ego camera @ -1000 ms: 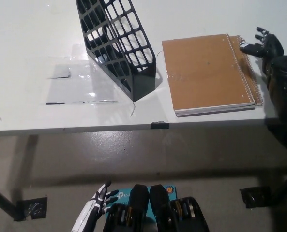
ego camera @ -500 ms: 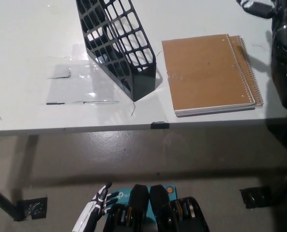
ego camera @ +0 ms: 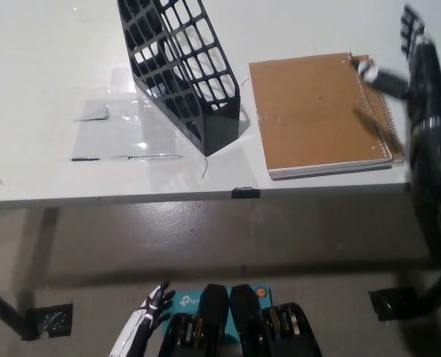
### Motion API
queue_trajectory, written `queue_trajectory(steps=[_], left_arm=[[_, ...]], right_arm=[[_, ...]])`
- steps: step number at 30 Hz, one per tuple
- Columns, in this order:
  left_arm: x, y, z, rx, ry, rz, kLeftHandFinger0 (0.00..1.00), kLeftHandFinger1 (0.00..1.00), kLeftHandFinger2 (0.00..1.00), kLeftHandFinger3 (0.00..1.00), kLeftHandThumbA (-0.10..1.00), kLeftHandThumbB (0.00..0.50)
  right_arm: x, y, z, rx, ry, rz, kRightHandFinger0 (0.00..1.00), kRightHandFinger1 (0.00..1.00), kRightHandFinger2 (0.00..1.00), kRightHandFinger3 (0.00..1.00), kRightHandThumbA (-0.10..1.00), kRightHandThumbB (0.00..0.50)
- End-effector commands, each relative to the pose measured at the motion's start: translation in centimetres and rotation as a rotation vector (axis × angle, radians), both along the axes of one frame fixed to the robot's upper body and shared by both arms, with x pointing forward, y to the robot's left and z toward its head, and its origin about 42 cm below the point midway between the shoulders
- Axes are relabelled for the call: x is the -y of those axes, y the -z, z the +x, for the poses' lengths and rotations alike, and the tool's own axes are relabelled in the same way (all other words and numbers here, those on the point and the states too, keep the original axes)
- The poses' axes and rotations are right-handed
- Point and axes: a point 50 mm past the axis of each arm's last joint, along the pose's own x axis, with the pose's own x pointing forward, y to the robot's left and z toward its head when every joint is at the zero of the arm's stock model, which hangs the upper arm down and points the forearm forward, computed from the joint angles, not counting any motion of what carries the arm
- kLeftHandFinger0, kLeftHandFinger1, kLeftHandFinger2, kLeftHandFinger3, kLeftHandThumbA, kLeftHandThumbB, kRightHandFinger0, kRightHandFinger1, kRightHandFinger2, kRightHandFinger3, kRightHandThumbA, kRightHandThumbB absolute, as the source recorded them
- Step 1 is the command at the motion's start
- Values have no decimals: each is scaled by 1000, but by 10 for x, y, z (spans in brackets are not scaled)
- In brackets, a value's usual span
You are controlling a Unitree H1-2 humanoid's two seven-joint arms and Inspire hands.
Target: Use the right hand to pick up a book from the book holder on the left side and put it on another book on the right side
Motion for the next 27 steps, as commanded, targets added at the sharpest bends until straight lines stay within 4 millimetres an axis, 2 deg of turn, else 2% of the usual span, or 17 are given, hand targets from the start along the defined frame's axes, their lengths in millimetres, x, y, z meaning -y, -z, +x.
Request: queue_trajectory(steps=[1, 4, 7, 10, 12, 14, 15, 19, 20, 21, 23, 24, 27], left_arm=[[-21, -63, 51, 275, 17, -139, 1000, 1000, 1000, 1000, 1000, 335], [-23, -66, 57, 278, 26, -134, 1000, 1000, 1000, 1000, 1000, 363], [-22, -67, 61, 279, 25, -140, 1000, 1000, 1000, 1000, 1000, 357], [-22, -67, 62, 278, 22, -149, 1000, 1000, 1000, 1000, 1000, 337], [-23, -67, 61, 274, 16, -151, 1000, 1000, 1000, 1000, 1000, 342], [-23, -67, 62, 276, 15, -150, 1000, 1000, 1000, 1000, 1000, 335], [-24, -67, 62, 276, 15, -151, 1000, 1000, 1000, 1000, 1000, 328], [-24, -65, 60, 277, 16, -150, 1000, 1000, 1000, 1000, 1000, 310], [-24, -65, 60, 274, 15, -151, 1000, 1000, 1000, 1000, 1000, 310], [-24, -65, 59, 271, 15, -152, 1000, 1000, 1000, 1000, 1000, 310], [-24, -63, 58, 268, 15, -158, 1000, 1000, 1000, 1000, 1000, 322], [-23, -60, 54, 263, 18, -156, 1000, 1000, 1000, 1000, 1000, 321], [-23, -57, 51, 262, 19, -163, 1000, 1000, 1000, 1000, 1000, 322]], right_arm=[[-51, -124, -202, 821, -334, -185, 1000, 1000, 1000, 1000, 817, 215], [-54, -111, -216, 795, -383, -116, 1000, 1000, 1000, 1000, 777, 186], [-60, -100, -226, 799, -380, -96, 1000, 1000, 1000, 1000, 772, 182], [-66, -86, -233, 781, -406, -88, 1000, 1000, 1000, 1000, 711, 129], [-68, -75, -233, 757, -409, -88, 1000, 1000, 1000, 1000, 703, 131], [-69, -62, -230, 720, -396, -88, 1000, 1000, 1000, 1000, 716, 133], [-70, -57, -228, 704, -389, -86, 1000, 1000, 1000, 1000, 673, 124], [-71, -25, -216, 612, -333, -113, 1000, 1000, 1000, 1000, 711, 113], [-71, -17, -211, 580, -315, -126, 1000, 1000, 1000, 1000, 563, 63], [-70, -9, -208, 548, -299, -130, 1000, 1000, 1000, 1000, 685, 109], [-67, 31, -187, 414, -255, -162, 1000, 1000, 1000, 1000, 701, 126], [-66, 45, -186, 355, -252, -166, 1000, 1000, 1000, 1000, 721, 136], [-65, 71, -178, 259, -254, -168, 1000, 1000, 1000, 1000, 715, 133]])
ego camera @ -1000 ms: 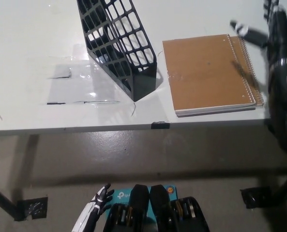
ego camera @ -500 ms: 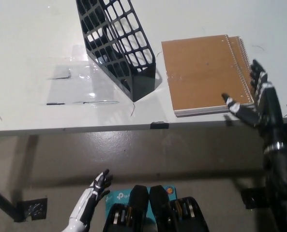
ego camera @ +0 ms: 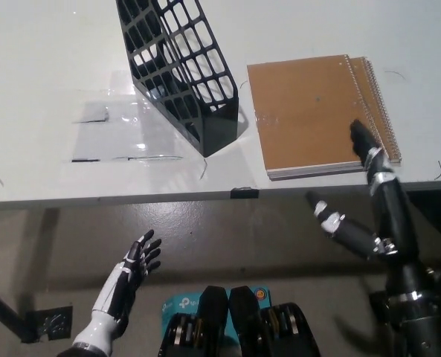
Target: Use the right hand to pick up a book from the book holder on the left side and put it on another book on the right side
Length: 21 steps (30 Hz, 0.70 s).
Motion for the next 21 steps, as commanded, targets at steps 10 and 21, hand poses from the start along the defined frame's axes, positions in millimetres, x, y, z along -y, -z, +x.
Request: queue_trajectory(steps=[10, 21], left_arm=[[-6, -16, -2, 107, 32, -54, 1000, 1000, 1000, 1000, 1000, 325], [-4, -14, -5, 100, 36, -53, 1000, 1000, 1000, 1000, 1000, 314]], right_arm=[[5, 72, 20, -97, 27, -136, 1000, 1000, 1000, 1000, 676, 101], [19, 113, 20, -196, 50, -117, 1000, 1000, 1000, 1000, 614, 106]])
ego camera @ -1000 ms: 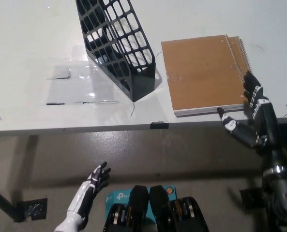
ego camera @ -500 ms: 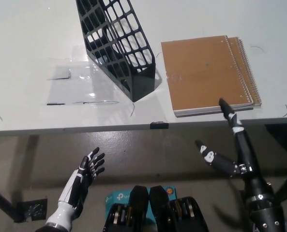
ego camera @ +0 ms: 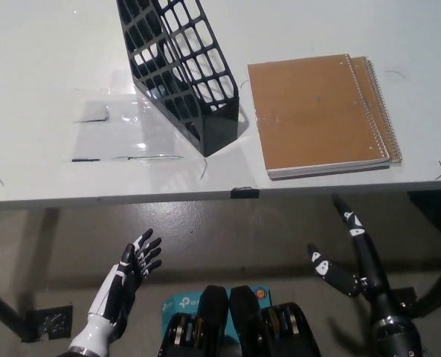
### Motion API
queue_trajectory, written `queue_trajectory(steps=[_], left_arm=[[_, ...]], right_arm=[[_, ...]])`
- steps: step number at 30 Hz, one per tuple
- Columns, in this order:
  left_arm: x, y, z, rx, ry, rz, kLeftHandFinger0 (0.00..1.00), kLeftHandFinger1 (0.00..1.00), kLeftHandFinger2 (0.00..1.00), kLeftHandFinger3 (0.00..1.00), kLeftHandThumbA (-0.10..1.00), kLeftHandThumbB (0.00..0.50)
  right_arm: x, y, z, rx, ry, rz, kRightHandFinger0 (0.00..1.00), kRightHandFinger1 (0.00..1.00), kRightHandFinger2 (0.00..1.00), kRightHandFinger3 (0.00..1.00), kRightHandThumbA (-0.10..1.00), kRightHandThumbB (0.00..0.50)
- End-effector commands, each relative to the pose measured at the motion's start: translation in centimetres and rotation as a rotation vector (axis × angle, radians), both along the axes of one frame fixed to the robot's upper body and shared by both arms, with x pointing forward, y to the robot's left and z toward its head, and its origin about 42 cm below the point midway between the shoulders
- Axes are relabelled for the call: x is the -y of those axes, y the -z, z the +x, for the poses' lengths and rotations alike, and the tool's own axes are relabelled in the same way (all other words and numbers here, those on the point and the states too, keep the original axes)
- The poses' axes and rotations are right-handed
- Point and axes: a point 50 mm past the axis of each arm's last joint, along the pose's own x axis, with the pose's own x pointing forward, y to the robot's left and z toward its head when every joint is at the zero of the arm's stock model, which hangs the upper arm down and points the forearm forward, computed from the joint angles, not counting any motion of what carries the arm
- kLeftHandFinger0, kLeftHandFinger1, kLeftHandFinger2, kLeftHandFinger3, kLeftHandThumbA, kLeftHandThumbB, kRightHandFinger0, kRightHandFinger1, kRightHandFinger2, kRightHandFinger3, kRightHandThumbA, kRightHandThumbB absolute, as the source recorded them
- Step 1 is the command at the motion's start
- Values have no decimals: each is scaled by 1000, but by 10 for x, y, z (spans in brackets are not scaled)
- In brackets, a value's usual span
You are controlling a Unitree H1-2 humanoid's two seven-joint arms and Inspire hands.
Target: Use the right hand to pick up a book from the book holder on the left side and put it on another book on the right side
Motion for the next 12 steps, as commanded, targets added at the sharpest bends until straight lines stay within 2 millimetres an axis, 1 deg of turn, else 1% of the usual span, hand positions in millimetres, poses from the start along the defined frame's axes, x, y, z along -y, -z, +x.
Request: queue_trajectory(steps=[1, 2, 6, 7, 8, 12], left_arm=[[-1, -13, 2, 76, 15, -10, 1000, 1000, 1000, 1000, 1000, 307], [-1, -13, 1, 75, 11, -2, 1000, 1000, 1000, 1000, 1000, 311], [-2, -14, 3, 79, 9, -3, 1000, 1000, 1000, 1000, 1000, 307], [-2, -16, 3, 82, 6, 2, 1000, 1000, 1000, 1000, 1000, 316], [-2, -16, 3, 86, 5, 3, 1000, 1000, 1000, 1000, 1000, 314], [-3, -16, 3, 83, 1, 0, 1000, 1000, 1000, 1000, 1000, 312]], right_arm=[[1, -10, 5, 88, -21, 38, 1000, 1000, 1000, 1000, 636, 107], [2, -11, 5, 88, -20, 37, 1000, 1000, 1000, 1000, 667, 103], [4, -11, 8, 93, -22, 51, 1000, 1000, 1000, 1000, 656, 101], [5, -11, 8, 90, -21, 49, 1000, 1000, 1000, 1000, 664, 107], [5, -12, 8, 89, -22, 47, 1000, 1000, 1000, 1000, 667, 107], [4, -11, 7, 92, -26, 40, 1000, 1000, 1000, 1000, 668, 98]])
